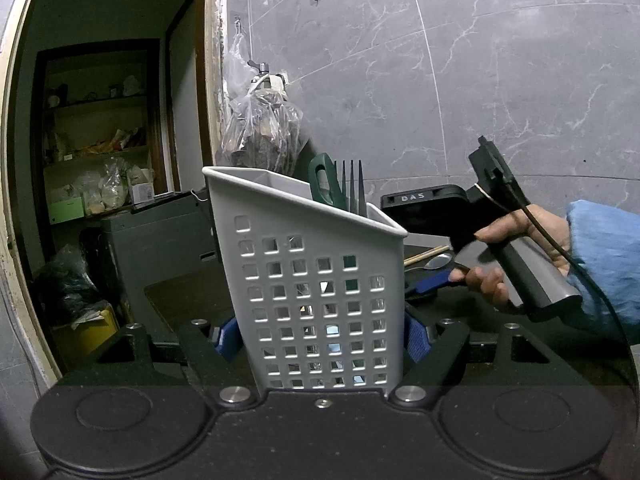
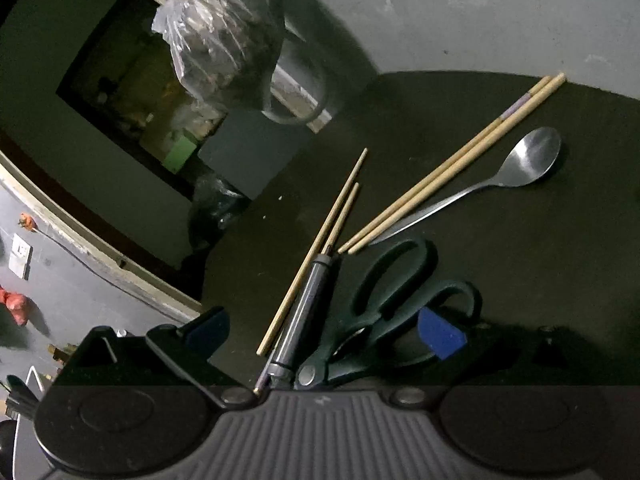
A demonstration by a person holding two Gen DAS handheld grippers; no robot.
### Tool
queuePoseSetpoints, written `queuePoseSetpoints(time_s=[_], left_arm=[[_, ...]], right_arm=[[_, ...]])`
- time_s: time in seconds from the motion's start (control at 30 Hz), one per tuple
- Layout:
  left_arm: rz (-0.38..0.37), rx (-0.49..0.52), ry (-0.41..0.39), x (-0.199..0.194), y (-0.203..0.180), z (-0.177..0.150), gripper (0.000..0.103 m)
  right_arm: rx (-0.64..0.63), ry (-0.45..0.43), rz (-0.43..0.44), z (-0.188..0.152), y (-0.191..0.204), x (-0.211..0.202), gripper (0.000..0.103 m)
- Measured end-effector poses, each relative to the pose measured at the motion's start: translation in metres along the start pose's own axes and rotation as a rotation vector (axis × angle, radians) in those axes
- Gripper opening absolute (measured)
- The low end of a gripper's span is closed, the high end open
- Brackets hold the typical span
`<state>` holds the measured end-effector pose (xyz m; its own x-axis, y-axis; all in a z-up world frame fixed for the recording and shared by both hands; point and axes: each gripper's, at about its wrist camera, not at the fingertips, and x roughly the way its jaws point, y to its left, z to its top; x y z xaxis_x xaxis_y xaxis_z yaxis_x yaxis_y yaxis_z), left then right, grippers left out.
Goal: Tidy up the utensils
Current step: 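Move the open right gripper back toward the green scissors, then lower the right gripper onto the green scissors and close on the handles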
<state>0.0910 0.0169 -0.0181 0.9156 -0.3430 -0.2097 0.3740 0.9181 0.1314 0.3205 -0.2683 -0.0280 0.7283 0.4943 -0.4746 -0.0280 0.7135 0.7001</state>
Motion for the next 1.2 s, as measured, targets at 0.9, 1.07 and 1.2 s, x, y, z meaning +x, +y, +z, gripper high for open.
queuePoseSetpoints(time_s=[0.9,1.07,1.2], left_arm=[[0.004,-0.001,0.001,0.000,0.001,0.000,0.078],[0.004,-0.002,0.000,0.000,0.001,0.000,0.078],[0.004,-0.002,0.001,0.000,0.001,0.001,0.078]], right_arm=[[-0.154,-0.127,-0.335,0.033,-0.041,-0.026,0.102],[-0.263,-0.054,-0.268,0.025,-0.022,-0.012,0.102],[-0.374,0.010,-0.196,0.010,-0.009,-0.009,0.103]])
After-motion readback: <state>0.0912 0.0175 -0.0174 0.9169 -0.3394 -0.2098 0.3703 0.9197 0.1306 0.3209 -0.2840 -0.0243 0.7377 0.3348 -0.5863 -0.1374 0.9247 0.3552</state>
